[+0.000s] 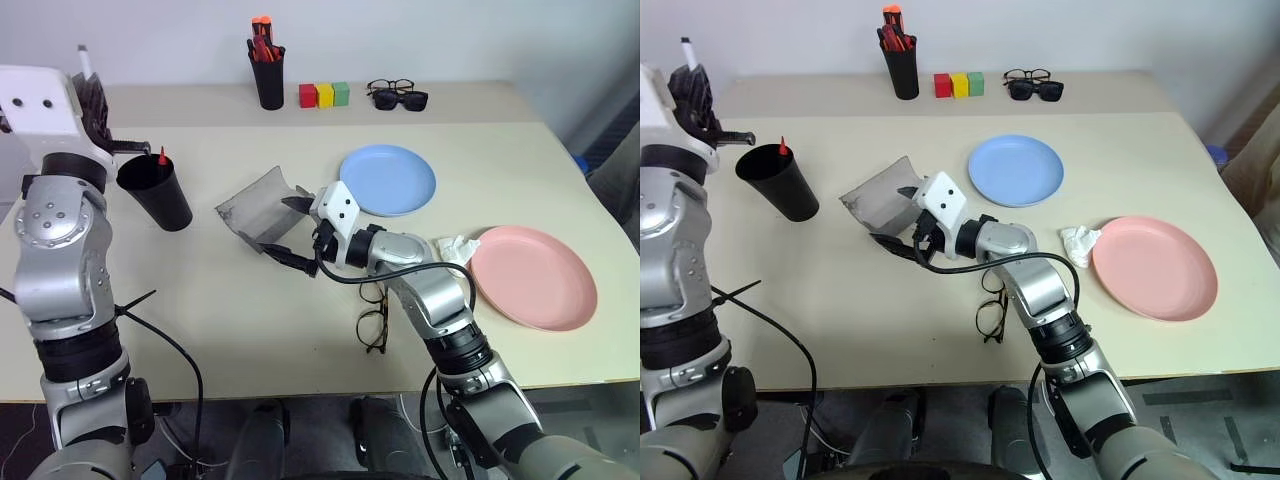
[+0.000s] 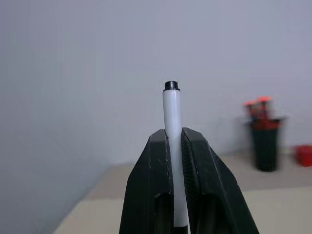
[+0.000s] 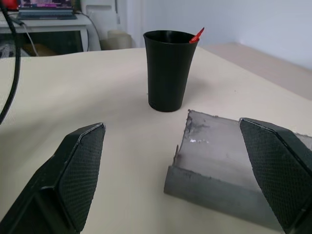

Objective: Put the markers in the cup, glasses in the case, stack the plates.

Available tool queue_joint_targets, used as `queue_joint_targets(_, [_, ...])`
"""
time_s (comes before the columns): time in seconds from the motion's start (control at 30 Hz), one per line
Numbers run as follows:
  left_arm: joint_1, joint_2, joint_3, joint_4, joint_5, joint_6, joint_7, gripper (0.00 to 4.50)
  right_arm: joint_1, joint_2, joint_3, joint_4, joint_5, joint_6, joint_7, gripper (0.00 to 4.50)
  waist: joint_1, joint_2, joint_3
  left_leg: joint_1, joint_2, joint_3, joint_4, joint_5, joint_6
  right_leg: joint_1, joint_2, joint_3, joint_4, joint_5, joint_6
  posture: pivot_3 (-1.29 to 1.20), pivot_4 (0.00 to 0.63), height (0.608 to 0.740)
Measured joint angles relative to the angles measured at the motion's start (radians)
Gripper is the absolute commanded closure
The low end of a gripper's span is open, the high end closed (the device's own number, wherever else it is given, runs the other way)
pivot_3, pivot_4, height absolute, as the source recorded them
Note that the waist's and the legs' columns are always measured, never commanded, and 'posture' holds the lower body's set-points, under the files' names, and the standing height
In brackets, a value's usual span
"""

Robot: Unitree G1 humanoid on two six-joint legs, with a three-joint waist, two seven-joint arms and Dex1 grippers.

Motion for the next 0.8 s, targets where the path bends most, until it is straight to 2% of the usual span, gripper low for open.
queue_joint_targets(0.17, [-0.016, -0.010, -0.042, 0.259, 0.043, -0.198, -0.003, 4.47, -0.001, 0.020, 0.014, -0.001, -0.005, -0.002, -0.009, 0.00, 0.001, 0.000, 0.000, 0.000, 0.000, 0.000, 0.000, 0.000, 0.000, 0.000, 0.000, 0.000, 0.000, 0.000, 0.000, 0.00, 0.150, 0.740])
queue_joint_targets(0.37, [-0.007, -0.040, -0.065, 0.346, 0.038, -0.279, -0.037, 4.47, 0.008, 0.013, 0.012, -0.010, -0.006, -0.001, -0.030, 0.00, -0.002, 0.000, 0.000, 0.000, 0.000, 0.000, 0.000, 0.000, 0.000, 0.000, 0.000, 0.000, 0.001, 0.000, 0.000, 0.00, 0.150, 0.740])
queue_joint_targets(0.43, [0.001, -0.048, -0.065, 0.346, 0.027, -0.281, -0.041, 3.69, 0.009, 0.010, 0.012, -0.010, -0.006, -0.001, -0.035, 0.00, -0.004, 0.000, 0.000, 0.000, 0.000, 0.000, 0.000, 0.000, 0.000, -0.001, 0.000, 0.000, 0.001, 0.000, 0.000, 0.00, 0.150, 0.740])
queue_joint_targets(0.57, [0.002, -0.048, -0.061, 0.346, 0.018, -0.282, -0.037, 1.85, 0.009, 0.008, 0.012, -0.012, -0.006, -0.001, -0.036, 0.00, -0.003, 0.000, 0.000, 0.000, 0.000, 0.000, 0.000, 0.000, 0.000, -0.001, 0.000, 0.000, 0.001, 0.000, 0.000, 0.00, 0.150, 0.740])
queue_joint_targets(0.7, [0.002, -0.048, -0.049, 0.339, -0.004, -0.282, -0.039, 1.85, 0.009, 0.000, 0.012, -0.014, -0.006, -0.001, -0.035, 0.00, -0.003, 0.000, 0.000, 0.000, 0.000, 0.000, 0.000, 0.000, 0.000, 0.000, 0.000, 0.000, 0.001, 0.000, 0.000, 0.00, 0.150, 0.740])
queue_joint_targets(0.8, [0.003, -0.050, -0.043, 0.248, -0.086, -0.268, -0.117, 1.85, 0.009, -0.037, 0.007, -0.018, -0.005, 0.000, -0.024, 0.00, -0.002, 0.000, 0.000, -0.001, 0.000, 0.000, 0.000, 0.000, 0.000, 0.000, 0.000, 0.000, 0.001, 0.000, 0.000, 0.00, 0.150, 0.740])
